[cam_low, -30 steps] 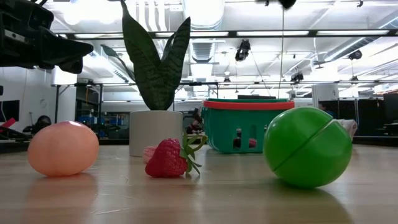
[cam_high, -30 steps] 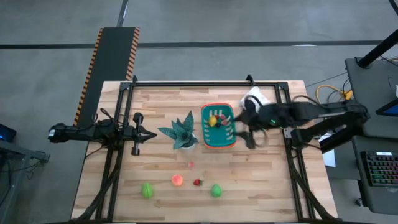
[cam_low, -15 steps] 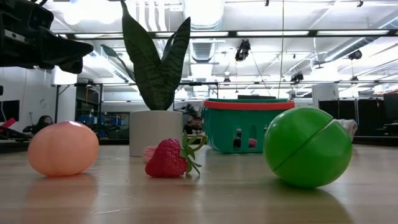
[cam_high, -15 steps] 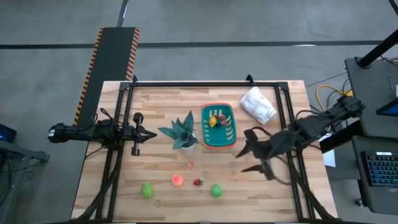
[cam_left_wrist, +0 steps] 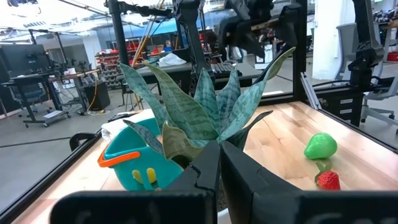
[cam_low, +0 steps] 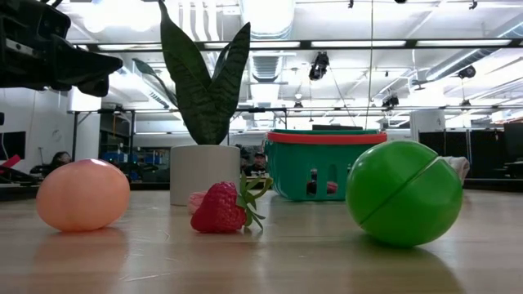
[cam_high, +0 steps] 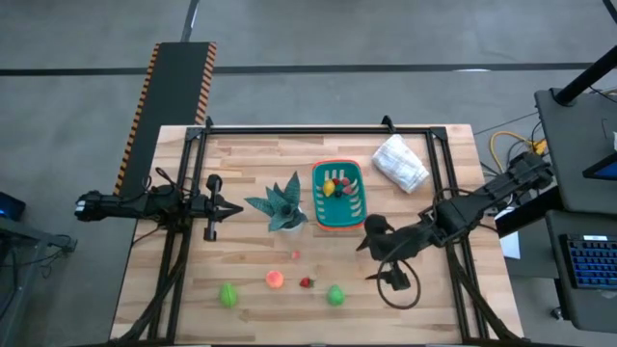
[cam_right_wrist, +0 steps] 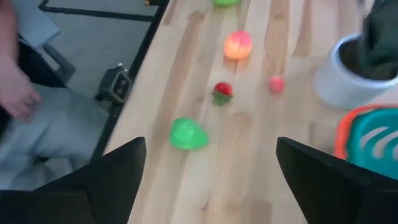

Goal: Build produce basket
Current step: Put the pear into the basket

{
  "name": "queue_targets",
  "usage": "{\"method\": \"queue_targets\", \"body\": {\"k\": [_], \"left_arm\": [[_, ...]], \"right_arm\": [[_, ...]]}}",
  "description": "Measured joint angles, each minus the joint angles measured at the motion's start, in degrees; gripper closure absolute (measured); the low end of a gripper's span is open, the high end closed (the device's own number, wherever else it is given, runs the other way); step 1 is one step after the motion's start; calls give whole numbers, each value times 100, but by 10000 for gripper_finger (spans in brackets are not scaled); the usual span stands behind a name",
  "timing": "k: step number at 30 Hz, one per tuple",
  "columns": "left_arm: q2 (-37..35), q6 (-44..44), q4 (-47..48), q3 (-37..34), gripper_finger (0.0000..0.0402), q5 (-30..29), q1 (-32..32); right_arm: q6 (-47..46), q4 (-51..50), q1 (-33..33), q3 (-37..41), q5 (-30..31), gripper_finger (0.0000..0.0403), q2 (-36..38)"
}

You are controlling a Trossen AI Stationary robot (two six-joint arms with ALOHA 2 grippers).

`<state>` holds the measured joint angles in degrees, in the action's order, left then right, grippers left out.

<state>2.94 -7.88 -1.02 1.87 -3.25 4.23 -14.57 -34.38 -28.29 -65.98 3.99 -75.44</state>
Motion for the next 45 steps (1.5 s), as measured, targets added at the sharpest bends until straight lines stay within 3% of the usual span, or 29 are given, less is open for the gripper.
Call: {"method": "queue_targets", "body": {"k": [5,24,45], "left_arm": [[0,0,-2,-2,402,0,0],[0,0,-2,-1,402,-1,2],[0,0,-2,-1,402,-1,0]], "right_arm": [[-506,1,-49,-2,-289,69,-2],[-1201,177,-911,-37,-73,74,-195],[-991,303,-1007,-39,560,76,-534]]}}
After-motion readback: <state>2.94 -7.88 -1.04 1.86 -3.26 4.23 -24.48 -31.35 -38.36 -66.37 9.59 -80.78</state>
